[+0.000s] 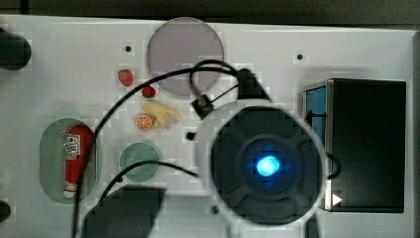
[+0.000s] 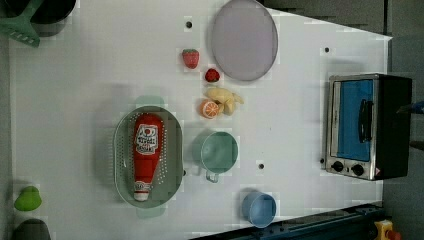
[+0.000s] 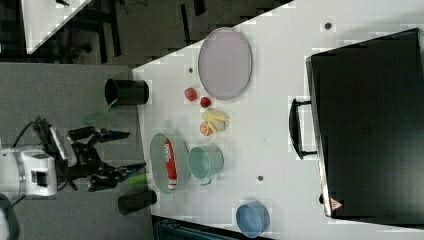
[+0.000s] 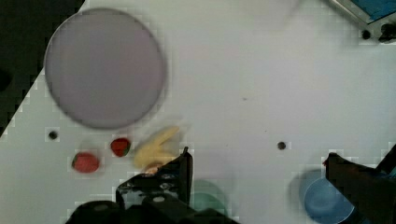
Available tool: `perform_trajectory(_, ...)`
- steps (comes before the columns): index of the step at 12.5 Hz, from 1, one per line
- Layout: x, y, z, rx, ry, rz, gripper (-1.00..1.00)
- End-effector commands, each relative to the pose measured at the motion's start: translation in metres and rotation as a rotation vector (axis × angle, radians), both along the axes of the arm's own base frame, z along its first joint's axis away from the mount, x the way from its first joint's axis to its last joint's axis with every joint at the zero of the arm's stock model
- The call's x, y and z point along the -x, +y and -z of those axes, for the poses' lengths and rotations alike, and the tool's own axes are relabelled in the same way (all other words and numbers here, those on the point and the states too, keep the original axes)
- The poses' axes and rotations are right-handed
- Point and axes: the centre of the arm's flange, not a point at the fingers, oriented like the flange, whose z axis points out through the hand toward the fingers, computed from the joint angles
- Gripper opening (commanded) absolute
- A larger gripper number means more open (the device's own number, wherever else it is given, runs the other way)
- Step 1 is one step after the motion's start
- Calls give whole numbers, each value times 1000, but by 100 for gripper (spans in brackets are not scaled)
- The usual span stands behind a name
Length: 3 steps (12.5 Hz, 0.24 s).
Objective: Pick Ketchup from the table and place it in strainer.
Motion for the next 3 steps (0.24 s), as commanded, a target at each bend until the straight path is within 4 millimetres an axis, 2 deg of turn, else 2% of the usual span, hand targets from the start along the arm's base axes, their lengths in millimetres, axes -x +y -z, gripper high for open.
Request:
perform_trajectory(1,-4,19,0,28,-8,-97,100)
perform_trajectory(3,-4,17,3,26,-1,-93,100)
